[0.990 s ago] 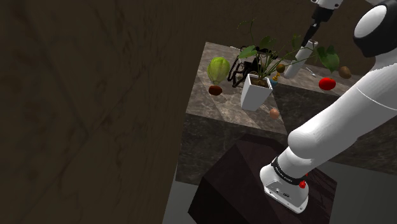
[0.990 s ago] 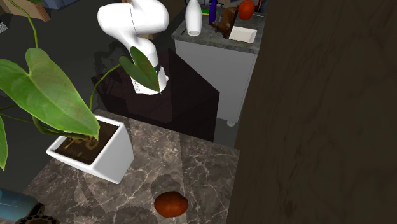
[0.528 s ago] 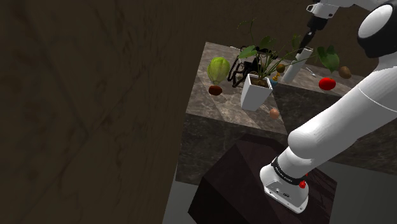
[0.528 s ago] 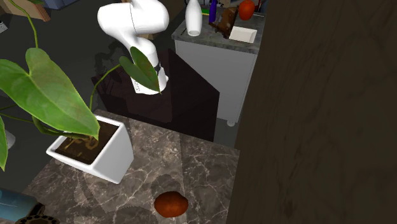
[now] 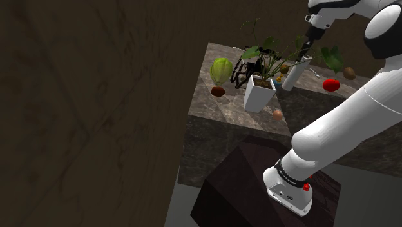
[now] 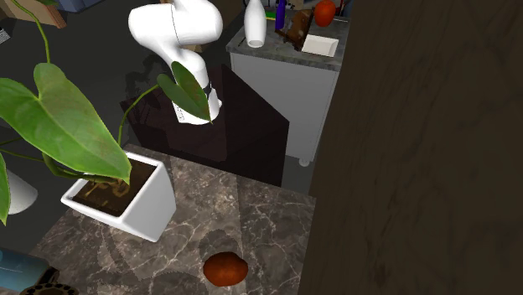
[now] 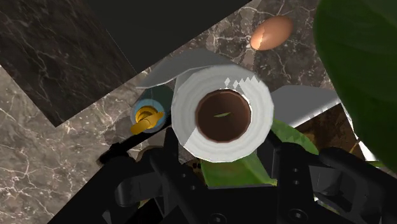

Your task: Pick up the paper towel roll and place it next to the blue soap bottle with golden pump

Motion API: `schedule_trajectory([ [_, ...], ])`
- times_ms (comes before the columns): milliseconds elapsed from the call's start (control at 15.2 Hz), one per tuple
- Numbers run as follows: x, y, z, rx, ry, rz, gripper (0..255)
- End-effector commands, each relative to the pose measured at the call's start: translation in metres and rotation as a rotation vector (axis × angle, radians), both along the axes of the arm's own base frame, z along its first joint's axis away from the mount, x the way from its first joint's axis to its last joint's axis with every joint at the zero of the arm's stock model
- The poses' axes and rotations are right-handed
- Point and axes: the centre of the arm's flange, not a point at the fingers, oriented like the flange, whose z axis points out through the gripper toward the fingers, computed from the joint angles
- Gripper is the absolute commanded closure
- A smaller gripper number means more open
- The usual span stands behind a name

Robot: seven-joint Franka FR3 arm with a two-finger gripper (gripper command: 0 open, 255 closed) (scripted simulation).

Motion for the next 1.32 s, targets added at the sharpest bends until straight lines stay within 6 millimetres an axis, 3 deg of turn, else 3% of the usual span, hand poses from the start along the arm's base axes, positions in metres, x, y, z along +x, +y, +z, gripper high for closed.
schedule_trajectory([
  [0,0.0,0.0,-0.011,0.0,0.0,0.0,255],
  [1254,0.0,0.0,-0.111,0.0,0.0,0.0,255],
])
